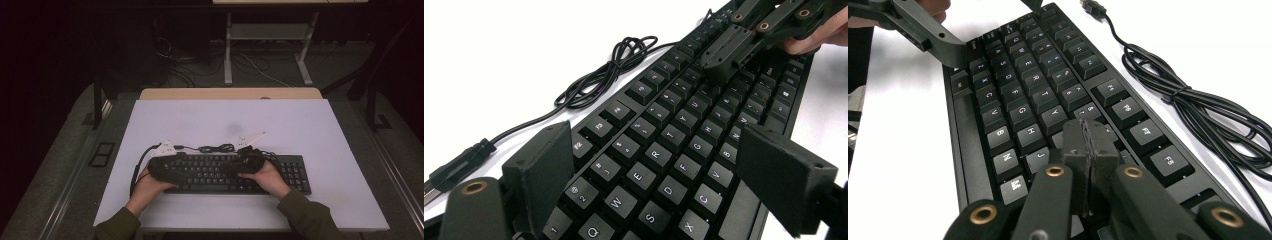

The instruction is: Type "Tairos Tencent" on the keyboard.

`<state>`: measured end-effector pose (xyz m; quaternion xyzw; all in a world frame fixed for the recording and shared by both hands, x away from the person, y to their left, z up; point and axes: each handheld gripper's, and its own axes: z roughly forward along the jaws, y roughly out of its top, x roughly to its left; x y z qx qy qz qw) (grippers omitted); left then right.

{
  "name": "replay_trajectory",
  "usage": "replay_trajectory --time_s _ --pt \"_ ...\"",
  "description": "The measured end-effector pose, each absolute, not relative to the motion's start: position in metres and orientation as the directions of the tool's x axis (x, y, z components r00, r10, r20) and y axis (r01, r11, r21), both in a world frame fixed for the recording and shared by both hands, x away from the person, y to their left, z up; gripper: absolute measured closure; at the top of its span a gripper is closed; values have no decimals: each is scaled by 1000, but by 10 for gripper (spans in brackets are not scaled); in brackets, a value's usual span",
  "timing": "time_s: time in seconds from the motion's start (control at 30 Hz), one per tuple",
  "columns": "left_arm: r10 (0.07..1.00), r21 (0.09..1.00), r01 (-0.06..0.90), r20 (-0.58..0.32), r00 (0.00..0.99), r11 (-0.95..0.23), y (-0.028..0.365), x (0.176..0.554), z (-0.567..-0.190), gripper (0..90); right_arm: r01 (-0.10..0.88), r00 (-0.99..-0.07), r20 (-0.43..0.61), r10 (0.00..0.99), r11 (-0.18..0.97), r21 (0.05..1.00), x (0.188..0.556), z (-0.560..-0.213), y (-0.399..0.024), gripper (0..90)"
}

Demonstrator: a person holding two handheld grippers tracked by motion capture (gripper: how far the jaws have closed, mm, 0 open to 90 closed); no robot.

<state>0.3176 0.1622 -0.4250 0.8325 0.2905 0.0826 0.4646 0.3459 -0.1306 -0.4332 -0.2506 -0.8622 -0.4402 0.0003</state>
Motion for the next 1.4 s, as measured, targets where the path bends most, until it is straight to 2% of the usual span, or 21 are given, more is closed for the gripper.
replay_trajectory --time_s 0.2,0.37,0.53,0.77,1.13,1.4 --pt "566 820 412 -134 814 -398 163 317 -426 161 441 -870 235 433 471 764 347 -434 -133 736" --pt "566 821 412 -135 813 -395 163 317 -426 178 436 -870 235 433 453 778 346 -432 -134 568" --pt "565 819 414 -138 814 -397 164 317 -426 218 432 -868 235 437 435 790 345 -432 -135 437" --pt "557 819 412 -140 819 -400 165 316 -425 305 432 -863 236 446 411 803 345 -430 -138 365" --pt "545 822 402 -137 827 -404 167 318 -423 569 427 -866 240 439 401 810 345 -429 -140 340" --pt "531 817 407 -150 834 -409 169 321 -420 865 427 -866 238 440 401 811 344 -428 -139 330"
